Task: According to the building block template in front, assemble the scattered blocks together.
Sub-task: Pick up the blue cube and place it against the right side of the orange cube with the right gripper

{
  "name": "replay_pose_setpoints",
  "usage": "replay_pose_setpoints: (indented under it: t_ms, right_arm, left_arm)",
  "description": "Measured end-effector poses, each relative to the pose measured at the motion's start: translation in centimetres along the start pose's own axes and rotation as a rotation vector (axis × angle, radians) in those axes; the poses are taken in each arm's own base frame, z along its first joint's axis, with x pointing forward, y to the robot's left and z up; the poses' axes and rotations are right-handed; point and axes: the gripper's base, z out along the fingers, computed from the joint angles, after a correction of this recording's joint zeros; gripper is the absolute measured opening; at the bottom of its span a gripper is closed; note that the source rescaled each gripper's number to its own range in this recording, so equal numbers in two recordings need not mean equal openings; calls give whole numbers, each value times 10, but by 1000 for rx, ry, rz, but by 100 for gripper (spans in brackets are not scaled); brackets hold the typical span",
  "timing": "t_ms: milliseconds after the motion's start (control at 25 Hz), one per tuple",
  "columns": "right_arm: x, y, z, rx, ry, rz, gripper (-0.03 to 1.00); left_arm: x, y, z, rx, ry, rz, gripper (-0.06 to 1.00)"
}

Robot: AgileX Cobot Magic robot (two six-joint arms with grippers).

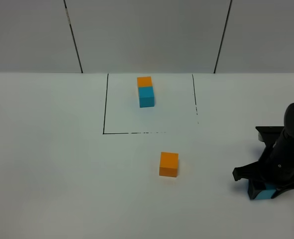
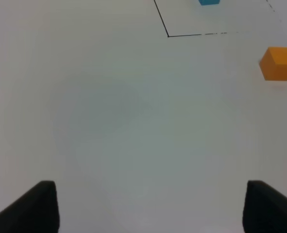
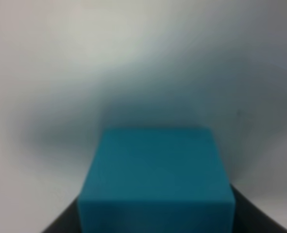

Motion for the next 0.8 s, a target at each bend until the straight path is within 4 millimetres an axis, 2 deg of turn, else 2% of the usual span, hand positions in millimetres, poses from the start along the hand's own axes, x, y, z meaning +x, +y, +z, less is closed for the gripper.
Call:
replay_pose_setpoints:
  t_ms: [280,400,600,800]
  right_arm:
    - [-40,46,-64,71,-99,-446,0]
    - [-45,64,-75,118,-79,-705,0]
    - [-49,100,-61,145,-4,-1048,0]
    - [-62,125,-39,167,46,-1189,0]
  left_arm:
    - [0,0,0,0,0,0,73]
    - [0,0,0,0,0,0,73]
    - [0,0,0,0,0,0,73]
    - [0,0,0,0,0,0,73]
